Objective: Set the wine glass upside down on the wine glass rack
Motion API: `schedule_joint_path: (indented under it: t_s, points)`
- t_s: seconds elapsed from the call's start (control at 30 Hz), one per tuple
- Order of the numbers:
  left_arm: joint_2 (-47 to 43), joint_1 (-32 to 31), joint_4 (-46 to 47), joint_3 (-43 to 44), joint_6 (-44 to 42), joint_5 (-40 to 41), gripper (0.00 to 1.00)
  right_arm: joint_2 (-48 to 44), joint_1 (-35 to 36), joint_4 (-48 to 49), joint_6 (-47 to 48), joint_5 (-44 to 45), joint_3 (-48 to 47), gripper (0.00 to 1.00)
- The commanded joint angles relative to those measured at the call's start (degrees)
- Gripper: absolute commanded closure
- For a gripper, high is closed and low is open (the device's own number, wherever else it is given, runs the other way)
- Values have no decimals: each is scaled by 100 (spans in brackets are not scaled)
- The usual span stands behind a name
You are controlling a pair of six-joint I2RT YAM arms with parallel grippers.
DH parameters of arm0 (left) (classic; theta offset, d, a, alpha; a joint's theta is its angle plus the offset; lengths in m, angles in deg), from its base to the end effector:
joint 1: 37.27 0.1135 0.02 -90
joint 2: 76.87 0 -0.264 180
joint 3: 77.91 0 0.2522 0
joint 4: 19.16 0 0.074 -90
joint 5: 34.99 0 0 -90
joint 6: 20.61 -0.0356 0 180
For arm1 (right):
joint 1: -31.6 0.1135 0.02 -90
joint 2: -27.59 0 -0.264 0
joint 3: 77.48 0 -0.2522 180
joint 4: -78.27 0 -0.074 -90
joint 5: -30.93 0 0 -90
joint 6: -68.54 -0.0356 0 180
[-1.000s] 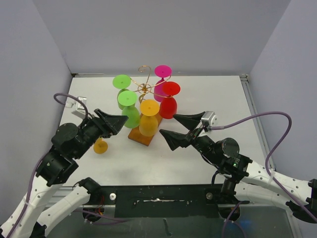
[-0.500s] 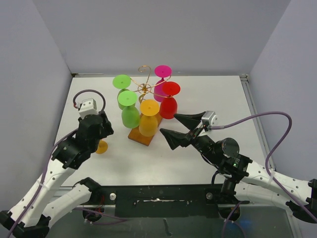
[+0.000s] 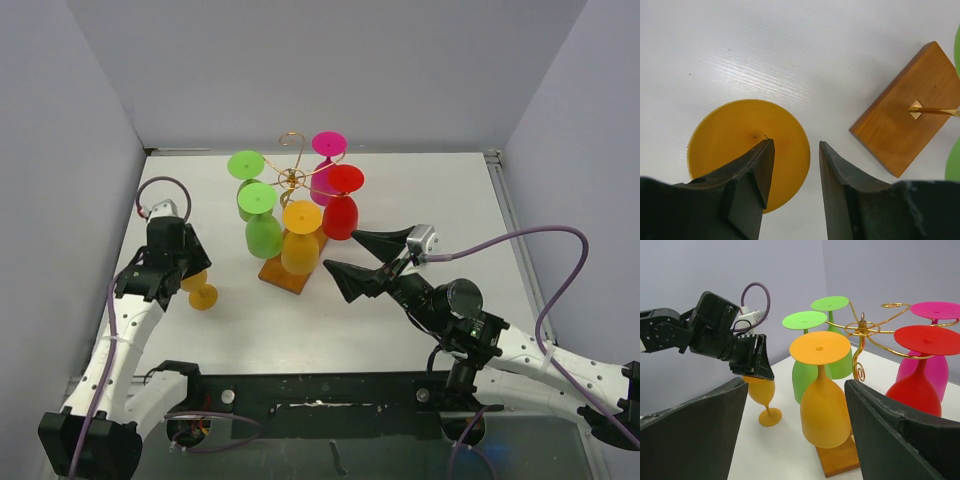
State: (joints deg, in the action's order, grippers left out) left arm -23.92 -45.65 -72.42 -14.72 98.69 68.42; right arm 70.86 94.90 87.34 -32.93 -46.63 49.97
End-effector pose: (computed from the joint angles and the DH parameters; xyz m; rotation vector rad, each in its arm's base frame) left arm 0.1877 -0.0193 0.2949 -0.5318 2.2350 -0.0667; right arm 0.0877 0.1573 0.3694 -0.3937 1.2616 0.9860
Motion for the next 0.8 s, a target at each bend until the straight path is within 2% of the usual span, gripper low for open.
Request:
schedule_joint_path:
  t_s: [0.0,0.17,0.67,0.77]
  points:
    - [114,161,537,-39,-174,-666,62,-129,-5,259,-52,97,-23,20]
    - [158,222,625,-111,-226,-651,67,-139,-3,265,-72,109,-15,20]
    - [251,276,618,-47,-300,-449,100,-133,-9,301,-120,109,3,20]
    - [169,277,542,66,-334,-321,100,-134,-5,303,-124,109,-2,20]
